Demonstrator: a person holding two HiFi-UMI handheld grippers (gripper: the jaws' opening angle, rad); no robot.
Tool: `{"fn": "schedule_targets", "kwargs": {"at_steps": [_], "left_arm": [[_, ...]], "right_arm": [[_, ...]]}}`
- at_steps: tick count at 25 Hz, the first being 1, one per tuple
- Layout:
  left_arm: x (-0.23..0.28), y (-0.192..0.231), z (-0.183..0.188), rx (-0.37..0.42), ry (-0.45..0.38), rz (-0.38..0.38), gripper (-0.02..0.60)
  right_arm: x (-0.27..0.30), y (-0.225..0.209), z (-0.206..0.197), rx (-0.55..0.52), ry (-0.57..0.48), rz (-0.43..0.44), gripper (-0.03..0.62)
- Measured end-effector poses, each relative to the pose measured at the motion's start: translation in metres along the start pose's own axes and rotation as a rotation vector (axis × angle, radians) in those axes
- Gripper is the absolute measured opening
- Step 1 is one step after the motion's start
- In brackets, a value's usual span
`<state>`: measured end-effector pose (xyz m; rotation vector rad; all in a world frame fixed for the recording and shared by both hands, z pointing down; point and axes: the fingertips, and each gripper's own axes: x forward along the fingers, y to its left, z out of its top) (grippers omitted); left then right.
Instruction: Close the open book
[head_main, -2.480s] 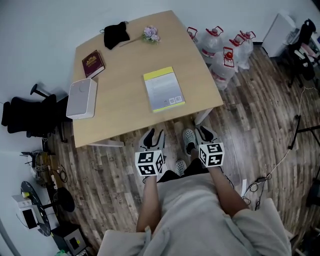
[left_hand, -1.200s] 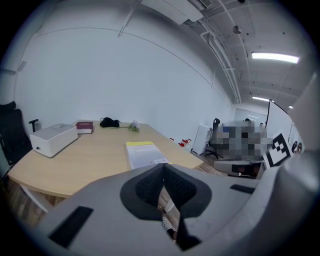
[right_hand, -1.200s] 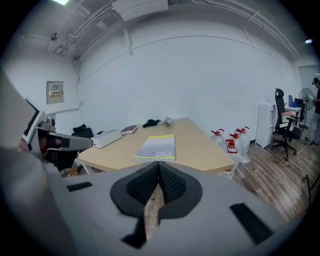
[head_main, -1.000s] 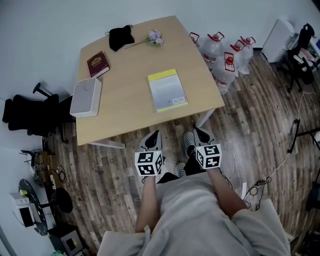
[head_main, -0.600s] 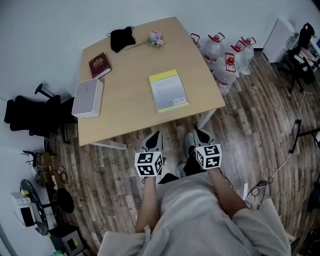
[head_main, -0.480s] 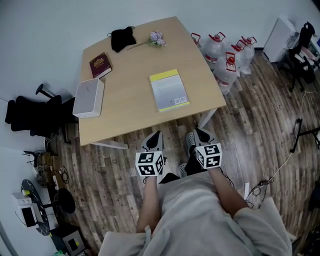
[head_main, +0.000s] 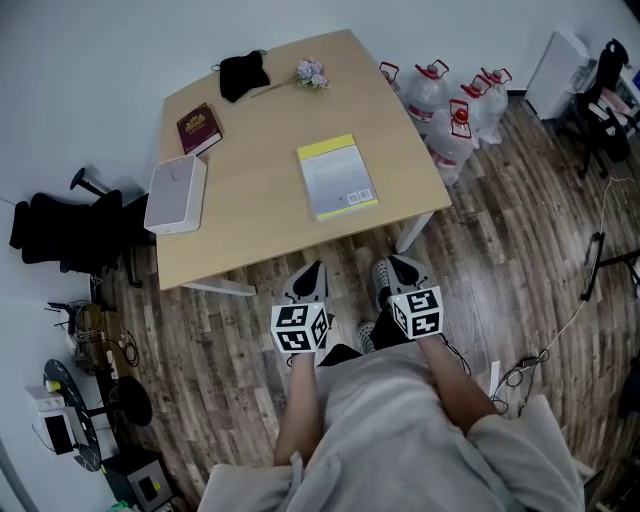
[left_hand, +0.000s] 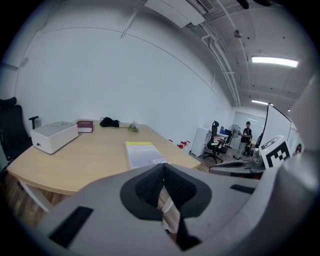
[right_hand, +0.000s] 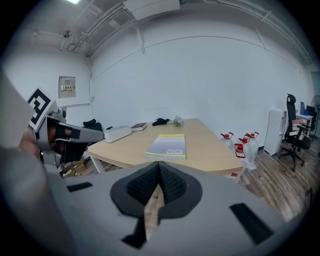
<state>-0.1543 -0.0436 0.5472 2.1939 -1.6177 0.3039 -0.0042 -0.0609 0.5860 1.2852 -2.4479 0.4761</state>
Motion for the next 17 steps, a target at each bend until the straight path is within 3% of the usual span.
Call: {"fn": "schedule_targets", "kwargs": {"at_steps": [17], "left_arm": [[0.012, -0.005, 0.002, 0.028, 0.015, -0.030, 0.021]], "right_arm": [[0.002, -0.007, 0.004, 0.002, -0.001, -0.012, 0.006]]}}
